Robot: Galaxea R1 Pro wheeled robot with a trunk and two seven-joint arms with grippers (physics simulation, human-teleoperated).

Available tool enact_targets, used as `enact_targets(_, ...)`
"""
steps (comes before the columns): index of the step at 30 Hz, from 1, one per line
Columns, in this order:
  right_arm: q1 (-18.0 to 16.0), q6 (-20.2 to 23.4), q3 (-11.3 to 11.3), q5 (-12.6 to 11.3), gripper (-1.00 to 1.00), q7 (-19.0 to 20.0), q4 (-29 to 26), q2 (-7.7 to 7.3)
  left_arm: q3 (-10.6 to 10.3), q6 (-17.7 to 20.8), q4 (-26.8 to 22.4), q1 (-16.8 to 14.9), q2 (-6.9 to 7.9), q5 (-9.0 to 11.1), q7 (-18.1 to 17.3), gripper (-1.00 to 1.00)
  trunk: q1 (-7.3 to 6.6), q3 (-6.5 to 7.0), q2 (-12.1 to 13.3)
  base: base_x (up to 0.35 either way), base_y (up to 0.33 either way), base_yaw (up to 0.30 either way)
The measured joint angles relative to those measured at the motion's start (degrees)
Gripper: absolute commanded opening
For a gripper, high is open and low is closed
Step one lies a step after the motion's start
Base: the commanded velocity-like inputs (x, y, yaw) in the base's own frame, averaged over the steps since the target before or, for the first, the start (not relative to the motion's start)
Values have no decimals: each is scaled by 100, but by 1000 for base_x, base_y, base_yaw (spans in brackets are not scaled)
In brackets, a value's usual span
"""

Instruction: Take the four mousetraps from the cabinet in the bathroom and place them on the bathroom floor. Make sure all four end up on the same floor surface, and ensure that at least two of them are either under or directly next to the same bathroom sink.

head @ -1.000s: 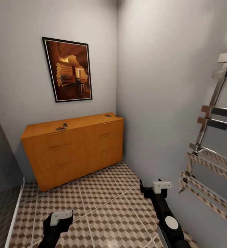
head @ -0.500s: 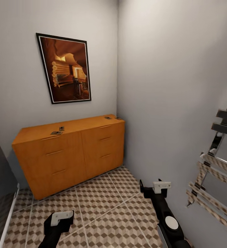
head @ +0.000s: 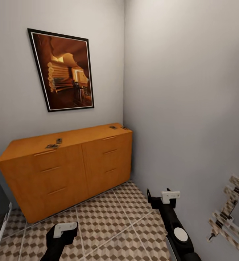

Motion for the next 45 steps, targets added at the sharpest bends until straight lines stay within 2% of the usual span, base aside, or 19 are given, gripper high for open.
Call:
enact_targets(13,0,13,0,0,100,11,3,-11,-9,-8,18,0,0,0,-1,100,2,0,0,276,0,0)
enact_targets(34,0,-1,9,0,100,11,3,-6,-9,-16,106,0,0,0,-5,100,4,0,1,12,0,2)
enact_targets(45,0,-2,8,0,100,3,3,3,-9,-17,158,1,0,0,-5,100,4,-1,1,0,0,220)
